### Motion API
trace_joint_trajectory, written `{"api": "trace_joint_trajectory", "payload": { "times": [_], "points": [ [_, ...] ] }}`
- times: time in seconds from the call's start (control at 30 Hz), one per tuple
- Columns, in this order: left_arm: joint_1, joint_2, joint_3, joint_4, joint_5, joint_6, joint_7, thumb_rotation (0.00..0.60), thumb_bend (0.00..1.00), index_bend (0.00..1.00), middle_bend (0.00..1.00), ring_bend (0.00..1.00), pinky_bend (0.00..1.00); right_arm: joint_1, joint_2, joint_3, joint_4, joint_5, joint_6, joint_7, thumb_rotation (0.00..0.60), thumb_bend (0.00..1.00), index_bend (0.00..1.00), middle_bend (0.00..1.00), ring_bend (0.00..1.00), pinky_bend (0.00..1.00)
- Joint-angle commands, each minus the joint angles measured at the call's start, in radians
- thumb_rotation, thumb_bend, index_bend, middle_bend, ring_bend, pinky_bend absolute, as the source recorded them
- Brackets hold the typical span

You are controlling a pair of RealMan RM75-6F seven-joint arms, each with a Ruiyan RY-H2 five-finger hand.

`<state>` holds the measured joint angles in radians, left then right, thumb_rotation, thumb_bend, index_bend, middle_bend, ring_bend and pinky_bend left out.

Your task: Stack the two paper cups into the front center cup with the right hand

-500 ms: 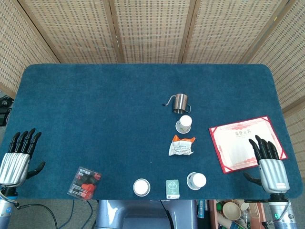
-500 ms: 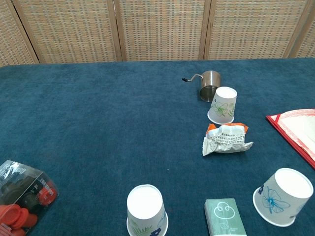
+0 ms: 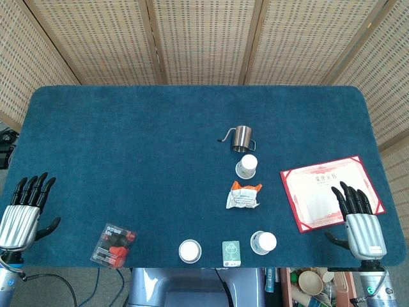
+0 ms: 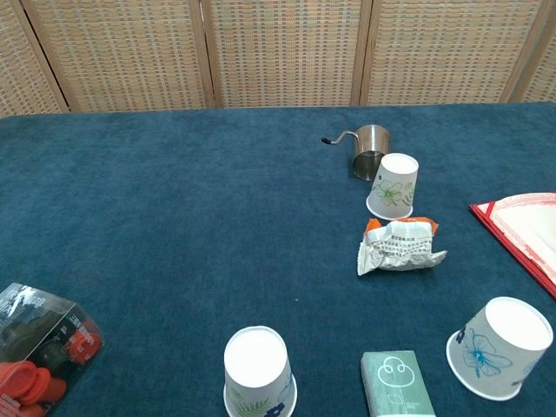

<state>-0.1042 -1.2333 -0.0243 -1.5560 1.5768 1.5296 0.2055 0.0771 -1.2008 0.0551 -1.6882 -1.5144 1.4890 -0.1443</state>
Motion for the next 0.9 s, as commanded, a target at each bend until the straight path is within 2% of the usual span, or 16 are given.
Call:
{"api": "trace_joint_trajectory", "payload": {
  "times": [0.03, 0.5, 0.57, 0.73, 0.9],
  "points": [
    [0.0, 0.0, -0.001, 0.0, -0.002, 0.0, -0.002, 0.6, 0.26, 0.0, 0.0, 0.0, 0.0, 0.001, 0.001, 0.0, 0.001, 0.005, -0.005, 0.002, 0.6, 0.05, 0.0, 0.0, 0.0, 0.0],
    [0.001, 0.004, 0.0, -0.005, -0.001, 0.002, -0.004, 0.6, 0.26, 0.0, 0.0, 0.0, 0.0, 0.0, 0.007, -0.007, -0.013, -0.026, 0.006, 0.021, 0.6, 0.05, 0.0, 0.0, 0.0, 0.0],
    [0.002, 0.005, -0.002, -0.006, -0.002, 0.003, -0.006, 0.6, 0.26, 0.0, 0.0, 0.0, 0.0, 0.002, 0.008, -0.01, -0.017, -0.037, 0.007, 0.032, 0.6, 0.05, 0.02, 0.0, 0.0, 0.0],
    [0.002, 0.007, -0.002, -0.005, -0.004, 0.003, -0.011, 0.6, 0.26, 0.0, 0.0, 0.0, 0.0, 0.006, 0.015, -0.021, -0.043, -0.064, 0.005, 0.066, 0.6, 0.05, 0.15, 0.0, 0.0, 0.0],
    [0.0, 0.008, 0.0, -0.006, 0.0, 0.0, -0.013, 0.6, 0.26, 0.0, 0.0, 0.0, 0.0, 0.012, 0.023, -0.036, -0.11, -0.083, -0.013, 0.044, 0.6, 0.05, 0.19, 0.0, 0.0, 0.0]
  ]
}}
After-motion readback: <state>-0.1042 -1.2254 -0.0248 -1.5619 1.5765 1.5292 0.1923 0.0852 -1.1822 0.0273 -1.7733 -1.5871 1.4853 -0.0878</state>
